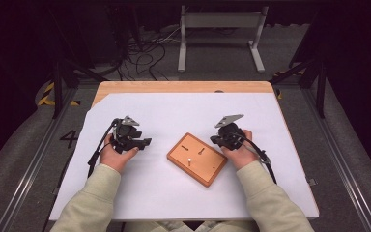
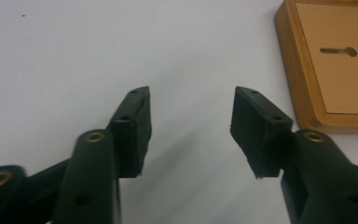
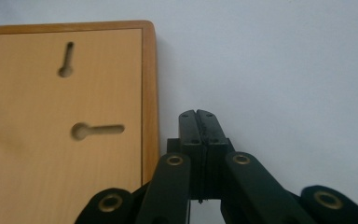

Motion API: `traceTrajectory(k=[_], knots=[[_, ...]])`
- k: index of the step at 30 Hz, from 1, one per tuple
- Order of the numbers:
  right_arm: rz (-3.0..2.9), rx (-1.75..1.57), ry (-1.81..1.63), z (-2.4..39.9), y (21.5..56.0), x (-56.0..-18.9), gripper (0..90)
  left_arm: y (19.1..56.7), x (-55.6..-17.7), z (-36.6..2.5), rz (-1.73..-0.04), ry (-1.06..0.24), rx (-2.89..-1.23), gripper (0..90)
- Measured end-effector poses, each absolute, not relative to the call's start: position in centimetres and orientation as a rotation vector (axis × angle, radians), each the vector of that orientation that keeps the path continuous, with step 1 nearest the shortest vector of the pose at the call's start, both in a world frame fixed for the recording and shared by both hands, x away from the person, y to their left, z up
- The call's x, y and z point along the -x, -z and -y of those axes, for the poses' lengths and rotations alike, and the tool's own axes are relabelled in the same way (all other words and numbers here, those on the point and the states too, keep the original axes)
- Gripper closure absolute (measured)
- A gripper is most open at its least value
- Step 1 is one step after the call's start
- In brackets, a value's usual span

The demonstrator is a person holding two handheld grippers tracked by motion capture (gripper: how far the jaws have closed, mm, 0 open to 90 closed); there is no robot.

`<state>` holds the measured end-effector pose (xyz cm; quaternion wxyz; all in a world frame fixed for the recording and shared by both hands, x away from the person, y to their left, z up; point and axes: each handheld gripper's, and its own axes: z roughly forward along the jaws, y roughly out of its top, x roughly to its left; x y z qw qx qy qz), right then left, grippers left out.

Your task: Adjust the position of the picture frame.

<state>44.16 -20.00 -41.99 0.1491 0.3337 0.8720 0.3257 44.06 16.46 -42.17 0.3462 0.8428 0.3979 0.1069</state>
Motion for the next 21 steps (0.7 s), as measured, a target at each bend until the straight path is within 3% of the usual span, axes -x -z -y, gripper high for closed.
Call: traceTrajectory(k=[3, 6, 12, 21], knots=[[-2.523, -0.939, -0.958, 21.2, 41.1, -42.6, 90.0, 42.2, -44.0, -16.1, -0.997, -0.241, -2.207, 75.4], [-2.543, -0.917, -0.966, 22.1, 40.7, -41.1, 90.0, 42.2, -44.0, -15.6, -0.965, -0.190, -2.211, 89.4], [-2.640, -0.789, -0.982, 22.1, 40.4, -37.7, 90.0, 42.7, -44.3, -14.2, -0.924, -0.129, -2.242, 89.8], [-2.753, -0.617, -1.007, 18.9, 41.4, -33.5, 90.0, 42.7, -44.2, -13.8, -0.903, -0.141, -2.245, 89.3]])
